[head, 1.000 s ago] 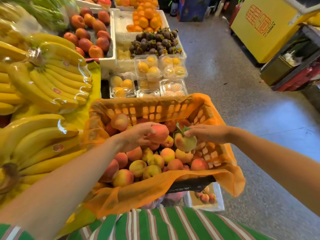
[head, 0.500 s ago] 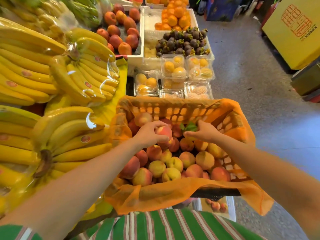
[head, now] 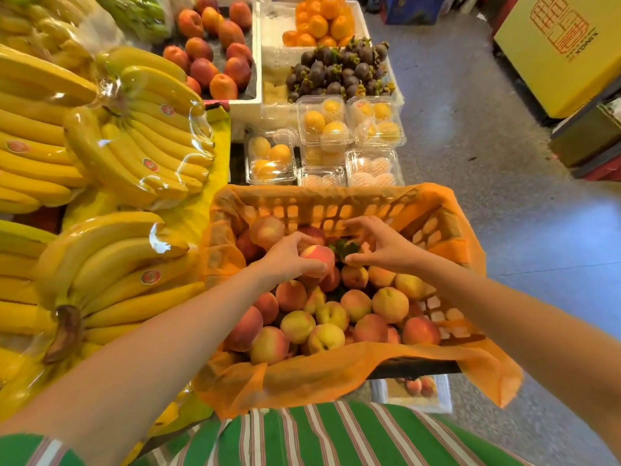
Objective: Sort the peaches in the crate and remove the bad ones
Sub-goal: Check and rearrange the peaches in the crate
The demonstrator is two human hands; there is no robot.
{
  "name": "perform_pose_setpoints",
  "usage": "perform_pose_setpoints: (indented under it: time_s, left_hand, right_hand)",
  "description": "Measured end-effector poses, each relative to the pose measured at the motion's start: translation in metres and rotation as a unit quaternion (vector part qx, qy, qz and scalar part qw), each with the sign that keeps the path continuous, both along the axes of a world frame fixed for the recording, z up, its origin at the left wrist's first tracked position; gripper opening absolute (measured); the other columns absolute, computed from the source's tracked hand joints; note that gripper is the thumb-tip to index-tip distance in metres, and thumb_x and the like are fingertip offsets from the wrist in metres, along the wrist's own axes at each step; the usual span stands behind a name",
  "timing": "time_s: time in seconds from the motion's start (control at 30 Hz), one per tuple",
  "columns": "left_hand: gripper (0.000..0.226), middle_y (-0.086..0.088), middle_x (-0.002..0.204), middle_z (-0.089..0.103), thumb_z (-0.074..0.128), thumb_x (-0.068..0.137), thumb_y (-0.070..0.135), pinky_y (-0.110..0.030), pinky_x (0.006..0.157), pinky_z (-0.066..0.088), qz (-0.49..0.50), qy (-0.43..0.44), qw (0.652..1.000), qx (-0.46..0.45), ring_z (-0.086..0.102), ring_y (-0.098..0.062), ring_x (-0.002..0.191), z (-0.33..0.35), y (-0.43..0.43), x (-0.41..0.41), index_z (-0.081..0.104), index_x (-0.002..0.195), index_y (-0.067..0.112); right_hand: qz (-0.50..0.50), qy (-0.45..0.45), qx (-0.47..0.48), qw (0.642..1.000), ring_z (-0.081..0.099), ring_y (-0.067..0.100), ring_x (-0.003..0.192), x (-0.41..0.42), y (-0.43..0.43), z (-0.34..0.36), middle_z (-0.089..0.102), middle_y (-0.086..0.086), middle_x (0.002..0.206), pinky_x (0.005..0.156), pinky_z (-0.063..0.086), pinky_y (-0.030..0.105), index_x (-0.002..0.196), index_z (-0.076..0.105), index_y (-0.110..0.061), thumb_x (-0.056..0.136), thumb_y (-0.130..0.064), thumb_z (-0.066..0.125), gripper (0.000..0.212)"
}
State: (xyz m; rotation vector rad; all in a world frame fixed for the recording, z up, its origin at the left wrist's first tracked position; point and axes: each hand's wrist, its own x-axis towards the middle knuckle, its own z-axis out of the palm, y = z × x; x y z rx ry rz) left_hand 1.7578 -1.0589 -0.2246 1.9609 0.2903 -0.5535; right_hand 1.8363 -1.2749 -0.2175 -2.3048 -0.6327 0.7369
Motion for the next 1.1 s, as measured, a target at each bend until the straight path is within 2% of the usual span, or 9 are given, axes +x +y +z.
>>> perform_pose_setpoints:
  time_s: [0.07,0.23,0.43,0.5,0.6,0.77,0.9,1.0,1.1]
  left_hand:
    - [0.06,-0.003,0.114,0.054,0.079,0.076,0.033,-0.026,0.071,0.052,0.003,0.01,1.0,-0.012,0.056,-0.017,0.1,0.002,-0.006,0.002,0.049,0.126,0.021]
    - [0.064,-0.002,0.113,0.057,0.077,0.078,0.04,-0.034,0.086,0.055,-0.057,0.061,0.995,-0.053,0.062,-0.018,0.1,0.007,-0.015,-0.006,0.045,0.129,0.02]
    - [0.054,-0.004,0.124,0.055,0.061,0.087,0.05,-0.042,0.097,0.045,-0.189,-0.065,0.965,0.17,0.05,-0.022,0.116,0.001,-0.016,-0.02,0.052,0.131,0.019]
    - [0.053,-0.007,0.133,0.049,0.06,0.087,0.048,-0.044,0.104,0.037,-0.215,-0.126,0.935,0.254,0.039,-0.027,0.127,-0.003,-0.013,-0.024,0.05,0.133,0.022]
    - [0.066,-0.01,0.157,0.023,0.06,0.088,0.041,-0.045,0.114,0.025,-0.246,-0.086,0.925,0.276,0.02,-0.03,0.143,-0.011,-0.005,-0.031,0.033,0.146,0.025]
    - [0.077,-0.007,0.162,0.006,0.058,0.091,0.035,-0.045,0.115,0.025,-0.273,-0.048,0.933,0.23,0.017,-0.029,0.146,-0.014,0.0,-0.038,0.013,0.153,0.025]
    - [0.065,-0.01,0.146,0.039,0.058,0.09,0.038,-0.043,0.104,0.038,-0.299,-0.066,0.899,0.312,0.039,-0.031,0.13,-0.01,0.01,-0.038,0.032,0.147,0.022]
    - [0.046,-0.006,0.121,0.057,0.054,0.089,0.042,-0.041,0.09,0.043,-0.32,-0.115,0.857,0.388,0.049,-0.029,0.114,0.001,0.016,-0.041,0.052,0.131,0.022]
    - [0.029,-0.004,0.105,0.064,0.057,0.088,0.034,-0.04,0.084,0.045,-0.255,-0.224,0.87,0.358,0.054,-0.026,0.105,0.014,0.029,-0.042,0.065,0.113,0.021]
  right_hand:
    - [0.062,0.09,0.048,0.993,0.05,0.005,0.116,-0.014,0.005,0.016,0.041,-0.009,0.14,0.088,0.051,0.02,0.14,0.041,-0.036,0.074,-0.04,0.08,0.076]
    - [0.092,0.051,0.019,0.994,0.054,0.011,0.108,-0.028,0.009,0.01,0.056,-0.005,0.12,0.089,0.052,0.032,0.123,0.053,-0.031,0.076,-0.04,0.079,0.055]
    - [0.129,0.068,-0.071,0.987,0.053,0.013,0.1,-0.031,0.012,-0.008,0.055,-0.002,0.114,0.076,0.044,0.017,0.125,0.052,-0.022,0.084,-0.035,0.073,0.049]
    - [0.122,0.034,-0.106,0.986,0.054,0.014,0.099,-0.029,0.011,-0.015,0.056,-0.002,0.112,0.075,0.045,0.021,0.124,0.053,-0.02,0.081,-0.036,0.074,0.051]
    - [0.124,-0.009,-0.161,0.979,0.056,0.018,0.102,-0.03,0.008,-0.025,0.058,0.0,0.115,0.082,0.051,0.033,0.124,0.052,-0.021,0.079,-0.04,0.075,0.054]
    - [0.109,-0.047,-0.157,0.98,0.054,0.013,0.097,-0.041,0.013,-0.032,0.056,-0.005,0.11,0.064,0.041,0.018,0.127,0.05,-0.023,0.085,-0.035,0.071,0.049]
    - [0.11,-0.042,-0.152,0.981,0.056,0.016,0.107,-0.037,0.005,-0.021,0.059,-0.001,0.12,0.087,0.051,0.035,0.127,0.052,-0.022,0.085,-0.034,0.071,0.048]
    - [0.119,-0.067,-0.125,0.983,0.055,0.015,0.104,-0.036,0.003,-0.01,0.058,-0.001,0.114,0.086,0.05,0.032,0.119,0.057,-0.021,0.084,-0.032,0.072,0.039]
    - [0.136,-0.025,-0.052,0.989,0.06,0.01,0.096,-0.045,0.02,0.007,0.062,-0.002,0.111,0.082,0.054,0.03,0.115,0.06,-0.019,0.086,-0.027,0.071,0.032]
